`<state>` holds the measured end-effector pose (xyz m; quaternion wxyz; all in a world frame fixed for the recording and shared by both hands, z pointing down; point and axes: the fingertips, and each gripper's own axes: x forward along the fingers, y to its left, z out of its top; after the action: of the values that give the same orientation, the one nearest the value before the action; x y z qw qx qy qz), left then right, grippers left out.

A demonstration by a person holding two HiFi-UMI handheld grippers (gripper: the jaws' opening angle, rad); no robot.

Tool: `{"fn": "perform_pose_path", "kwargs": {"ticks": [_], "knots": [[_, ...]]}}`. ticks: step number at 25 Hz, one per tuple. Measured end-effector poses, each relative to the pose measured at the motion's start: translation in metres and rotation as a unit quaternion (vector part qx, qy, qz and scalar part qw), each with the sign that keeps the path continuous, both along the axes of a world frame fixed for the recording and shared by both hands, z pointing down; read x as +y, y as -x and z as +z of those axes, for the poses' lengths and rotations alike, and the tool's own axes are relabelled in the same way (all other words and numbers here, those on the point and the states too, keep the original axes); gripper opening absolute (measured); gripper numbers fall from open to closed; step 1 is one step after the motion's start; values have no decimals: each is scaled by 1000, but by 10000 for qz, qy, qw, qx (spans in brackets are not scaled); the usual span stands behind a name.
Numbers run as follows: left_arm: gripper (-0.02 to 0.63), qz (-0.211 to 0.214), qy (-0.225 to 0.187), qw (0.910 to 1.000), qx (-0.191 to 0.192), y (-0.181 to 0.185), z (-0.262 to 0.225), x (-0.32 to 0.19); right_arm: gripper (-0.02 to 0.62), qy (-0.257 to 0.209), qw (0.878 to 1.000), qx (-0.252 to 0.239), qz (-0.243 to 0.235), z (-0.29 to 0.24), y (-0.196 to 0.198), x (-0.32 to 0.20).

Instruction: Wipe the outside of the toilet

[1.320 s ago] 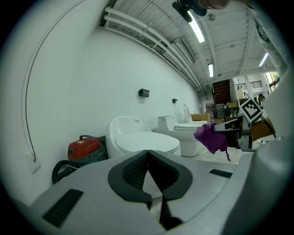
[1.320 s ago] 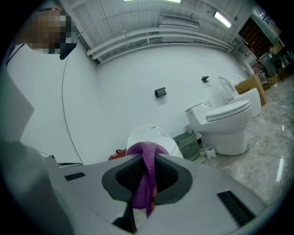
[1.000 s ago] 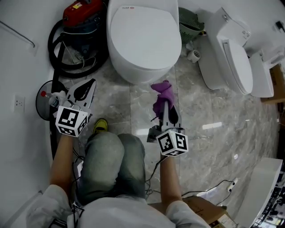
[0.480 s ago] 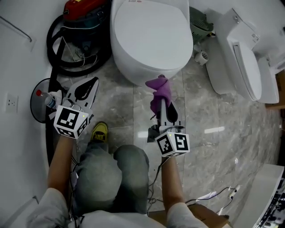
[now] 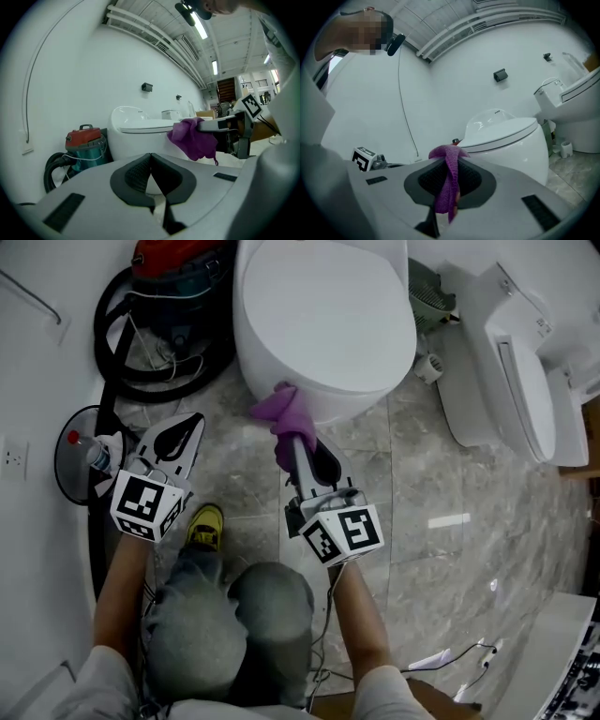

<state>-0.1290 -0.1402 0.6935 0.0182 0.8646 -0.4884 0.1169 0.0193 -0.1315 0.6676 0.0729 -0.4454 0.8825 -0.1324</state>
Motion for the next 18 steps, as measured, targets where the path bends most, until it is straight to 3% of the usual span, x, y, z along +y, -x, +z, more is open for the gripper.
{"fn": "perform_pose_path", "kwargs": {"ticks": [8, 13, 18], "knots": [[14, 108, -4, 9998, -169, 0, 15, 5, 55, -38, 9999, 157, 46, 12, 19, -32], [14, 147, 19, 9996, -260, 1, 25, 5, 54, 71, 9987, 159, 481, 26, 8, -49], [14, 228, 28, 9994, -265, -5, 28, 3, 54, 172, 9947, -214, 992, 21, -19, -59]]}}
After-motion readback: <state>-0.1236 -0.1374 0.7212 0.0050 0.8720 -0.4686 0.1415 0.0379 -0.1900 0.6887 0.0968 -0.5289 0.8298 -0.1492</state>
